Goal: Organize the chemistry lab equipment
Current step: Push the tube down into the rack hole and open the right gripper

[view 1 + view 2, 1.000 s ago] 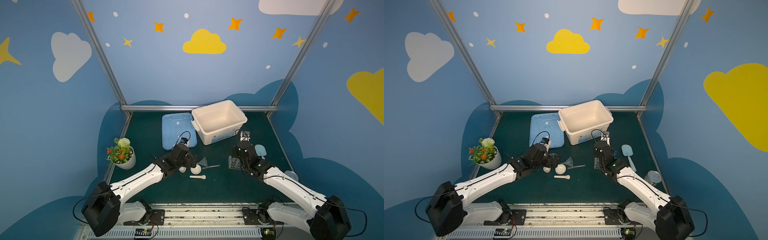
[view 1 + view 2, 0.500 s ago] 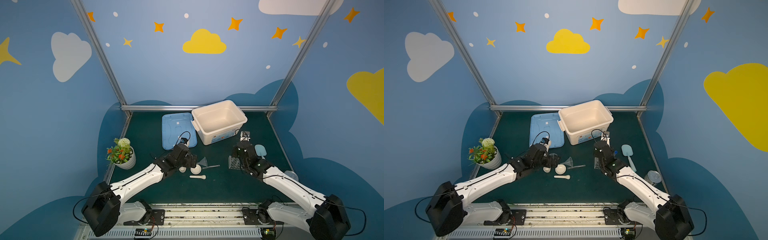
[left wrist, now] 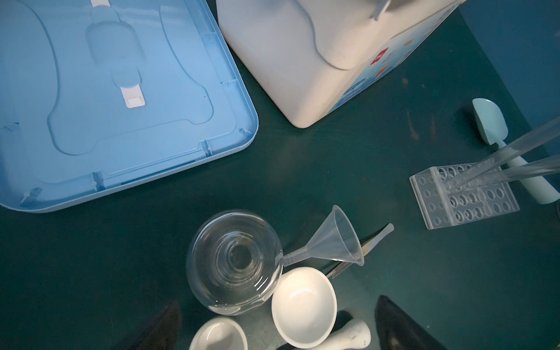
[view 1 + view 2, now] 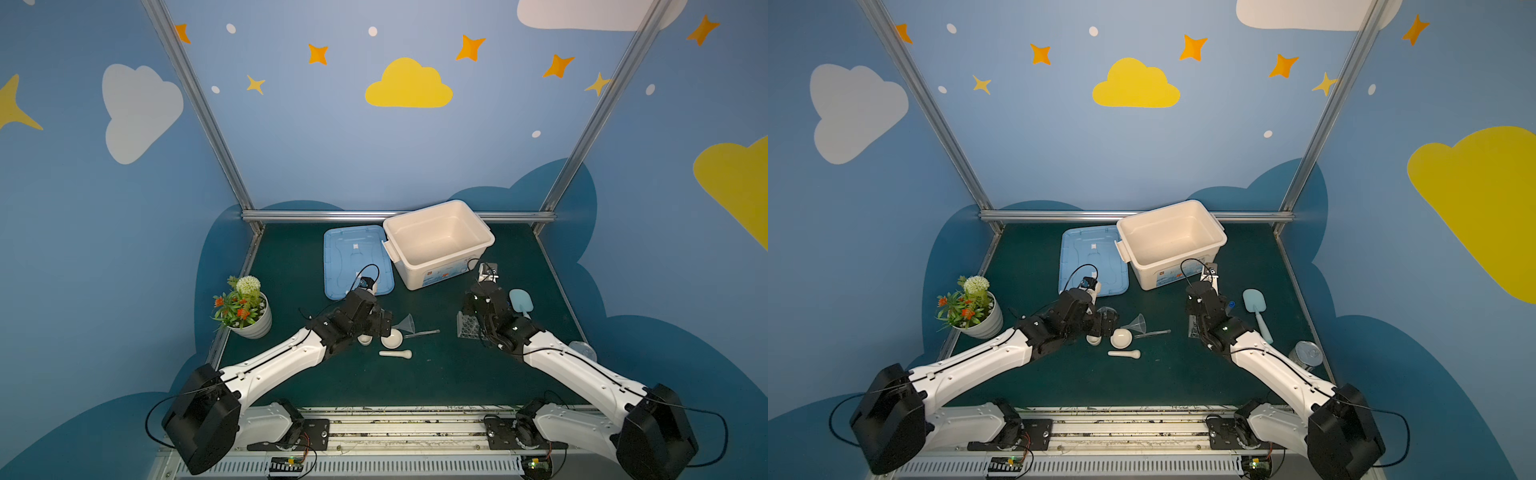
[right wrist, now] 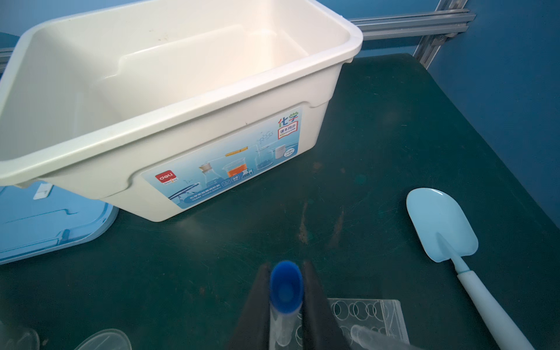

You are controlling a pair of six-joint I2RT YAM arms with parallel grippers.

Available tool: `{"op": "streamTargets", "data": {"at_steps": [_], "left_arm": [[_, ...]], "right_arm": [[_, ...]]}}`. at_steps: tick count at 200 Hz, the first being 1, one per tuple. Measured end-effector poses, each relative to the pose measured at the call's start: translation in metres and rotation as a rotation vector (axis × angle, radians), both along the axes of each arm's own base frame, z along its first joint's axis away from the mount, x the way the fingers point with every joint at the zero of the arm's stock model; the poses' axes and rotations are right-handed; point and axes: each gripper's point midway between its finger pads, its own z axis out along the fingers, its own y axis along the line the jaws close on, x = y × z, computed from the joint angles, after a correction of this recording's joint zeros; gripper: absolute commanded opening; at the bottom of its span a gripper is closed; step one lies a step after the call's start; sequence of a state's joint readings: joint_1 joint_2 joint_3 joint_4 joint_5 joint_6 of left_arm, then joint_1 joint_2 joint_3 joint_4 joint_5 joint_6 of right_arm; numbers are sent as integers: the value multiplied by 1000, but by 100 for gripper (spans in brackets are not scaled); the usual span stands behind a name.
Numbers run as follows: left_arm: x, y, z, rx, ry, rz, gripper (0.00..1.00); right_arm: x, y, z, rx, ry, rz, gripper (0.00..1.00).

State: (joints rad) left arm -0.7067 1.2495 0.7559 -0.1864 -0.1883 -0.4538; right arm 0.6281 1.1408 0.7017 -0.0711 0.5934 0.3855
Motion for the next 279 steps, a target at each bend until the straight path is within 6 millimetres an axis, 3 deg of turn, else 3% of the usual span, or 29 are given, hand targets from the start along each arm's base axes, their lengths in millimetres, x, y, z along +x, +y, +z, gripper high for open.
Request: {"op": "streamTargets", "data": {"at_steps": [279], "left_arm": [[-1, 4, -5, 2, 10, 11, 100]], "right_arm": [[10, 5, -3, 1, 6, -3, 3]]}}
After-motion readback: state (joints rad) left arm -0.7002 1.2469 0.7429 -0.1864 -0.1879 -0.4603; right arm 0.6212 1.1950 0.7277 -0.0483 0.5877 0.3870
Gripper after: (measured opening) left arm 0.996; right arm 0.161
